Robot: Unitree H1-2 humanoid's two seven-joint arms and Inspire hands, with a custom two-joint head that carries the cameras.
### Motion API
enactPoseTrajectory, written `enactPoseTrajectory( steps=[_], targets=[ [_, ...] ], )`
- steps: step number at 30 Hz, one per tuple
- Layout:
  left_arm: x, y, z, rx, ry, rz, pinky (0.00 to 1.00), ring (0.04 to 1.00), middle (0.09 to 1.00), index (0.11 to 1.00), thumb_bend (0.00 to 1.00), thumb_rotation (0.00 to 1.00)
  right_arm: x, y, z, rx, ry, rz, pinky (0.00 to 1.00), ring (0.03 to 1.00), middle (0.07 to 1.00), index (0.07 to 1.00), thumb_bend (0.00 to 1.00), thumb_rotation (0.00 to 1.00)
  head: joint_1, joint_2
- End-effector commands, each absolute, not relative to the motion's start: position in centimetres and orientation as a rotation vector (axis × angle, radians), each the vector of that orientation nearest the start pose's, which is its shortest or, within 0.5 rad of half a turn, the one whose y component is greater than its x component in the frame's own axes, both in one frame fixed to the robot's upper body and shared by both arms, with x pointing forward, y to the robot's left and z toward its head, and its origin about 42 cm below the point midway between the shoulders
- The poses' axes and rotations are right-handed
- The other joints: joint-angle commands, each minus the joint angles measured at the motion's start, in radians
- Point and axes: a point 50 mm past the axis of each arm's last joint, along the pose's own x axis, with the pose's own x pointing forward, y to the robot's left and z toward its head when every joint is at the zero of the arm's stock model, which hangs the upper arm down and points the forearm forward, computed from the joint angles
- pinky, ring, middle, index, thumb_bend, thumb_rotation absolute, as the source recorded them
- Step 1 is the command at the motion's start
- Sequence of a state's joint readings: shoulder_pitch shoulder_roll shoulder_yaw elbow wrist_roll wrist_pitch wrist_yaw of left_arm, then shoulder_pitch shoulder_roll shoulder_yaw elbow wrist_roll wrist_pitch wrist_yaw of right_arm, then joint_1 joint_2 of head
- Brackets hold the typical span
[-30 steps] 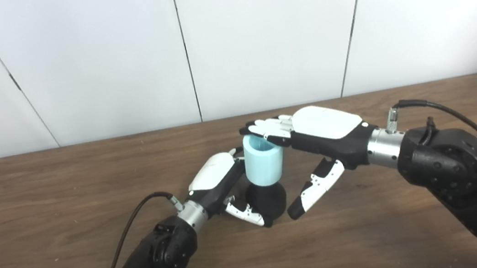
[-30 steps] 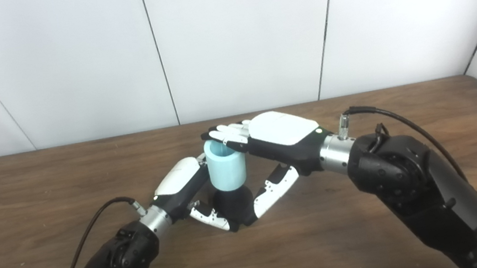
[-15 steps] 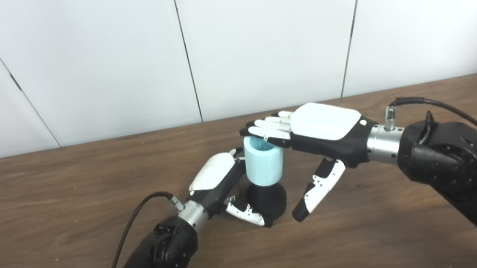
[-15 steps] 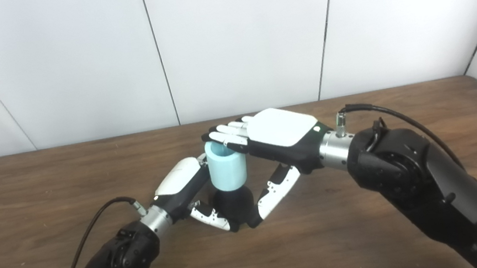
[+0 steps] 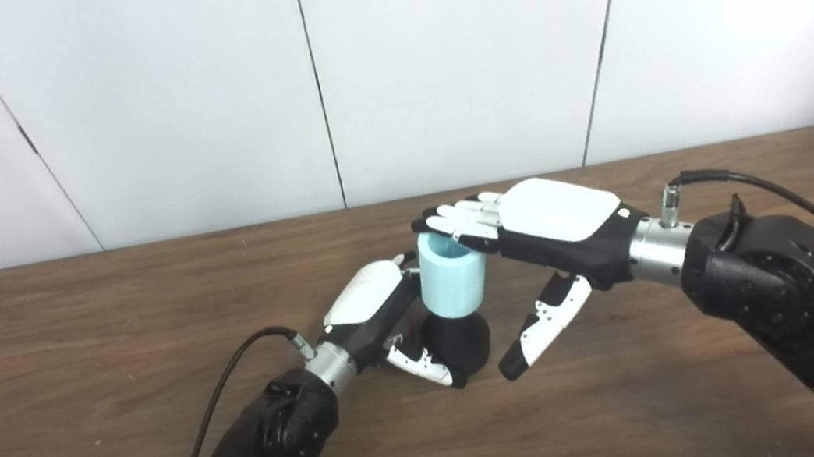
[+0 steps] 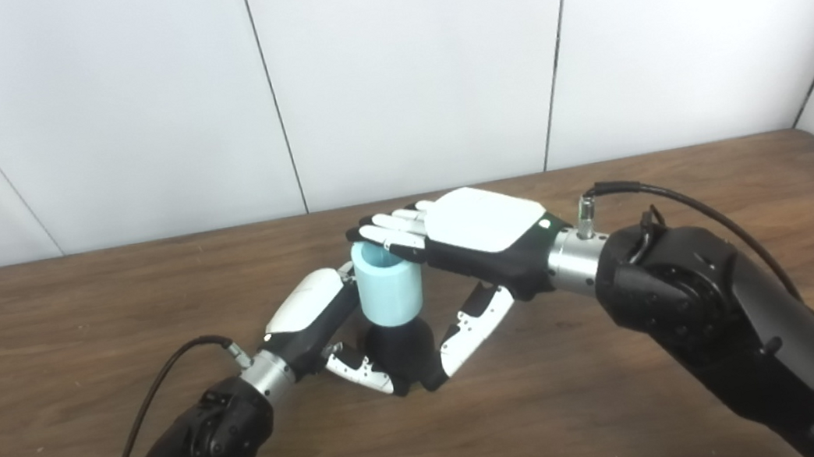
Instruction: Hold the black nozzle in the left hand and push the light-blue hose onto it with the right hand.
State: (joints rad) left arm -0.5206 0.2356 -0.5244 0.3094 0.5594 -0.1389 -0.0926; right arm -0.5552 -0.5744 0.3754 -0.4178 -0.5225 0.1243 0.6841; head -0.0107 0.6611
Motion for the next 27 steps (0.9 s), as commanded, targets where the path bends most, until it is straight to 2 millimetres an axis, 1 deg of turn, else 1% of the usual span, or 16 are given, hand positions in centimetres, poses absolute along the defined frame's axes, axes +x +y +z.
enactPoseTrajectory(
  steps=[1, 3, 5, 7, 10, 17, 27],
  targets=[
    [40.1, 13.1, 13.7, 1.061, -0.274, -0.695, 1.00, 0.585, 0.440, 0.501, 0.53, 0.00, 34.7, -20.5, 31.6, -1.339, -0.448, 0.796, 1.00, 1.000, 1.000, 0.985, 0.79, 0.77, -0.003, -0.004],
    [40.1, 12.9, 13.6, 1.062, -0.273, -0.695, 1.00, 0.585, 0.443, 0.499, 0.53, 0.00, 34.6, -20.2, 32.5, -1.288, -0.511, 0.761, 1.00, 1.000, 1.000, 0.987, 0.77, 0.74, -0.003, -0.004],
    [40.1, 12.8, 13.5, 1.063, -0.271, -0.694, 1.00, 0.585, 0.447, 0.498, 0.53, 0.00, 34.5, -20.0, 33.0, -1.244, -0.570, 0.730, 1.00, 1.000, 1.000, 0.989, 0.73, 0.71, -0.002, -0.007],
    [40.1, 12.8, 13.5, 1.065, -0.271, -0.695, 1.00, 0.585, 0.449, 0.497, 0.53, 0.00, 34.5, -19.9, 33.1, -1.214, -0.617, 0.706, 1.00, 1.000, 1.000, 0.990, 0.70, 0.69, -0.002, -0.007],
    [40.1, 12.7, 13.5, 1.066, -0.271, -0.694, 1.00, 0.585, 0.447, 0.497, 0.53, 0.00, 34.4, -19.6, 33.0, -1.180, -0.692, 0.665, 1.00, 1.000, 1.000, 0.993, 0.69, 0.68, -0.001, -0.007],
    [40.1, 12.7, 13.5, 1.071, -0.274, -0.694, 1.00, 0.586, 0.440, 0.501, 0.52, 0.00, 34.2, -19.7, 32.9, -1.228, -0.659, 0.703, 1.00, 1.000, 1.000, 1.000, 0.69, 0.67, -0.001, -0.003],
    [40.2, 12.9, 13.7, 1.073, -0.274, -0.691, 1.00, 0.587, 0.447, 0.499, 0.53, 0.00, 33.9, -19.8, 32.7, -1.229, -0.638, 0.733, 1.00, 1.000, 1.000, 1.000, 0.70, 0.68, -0.001, -0.002]
  ],
)
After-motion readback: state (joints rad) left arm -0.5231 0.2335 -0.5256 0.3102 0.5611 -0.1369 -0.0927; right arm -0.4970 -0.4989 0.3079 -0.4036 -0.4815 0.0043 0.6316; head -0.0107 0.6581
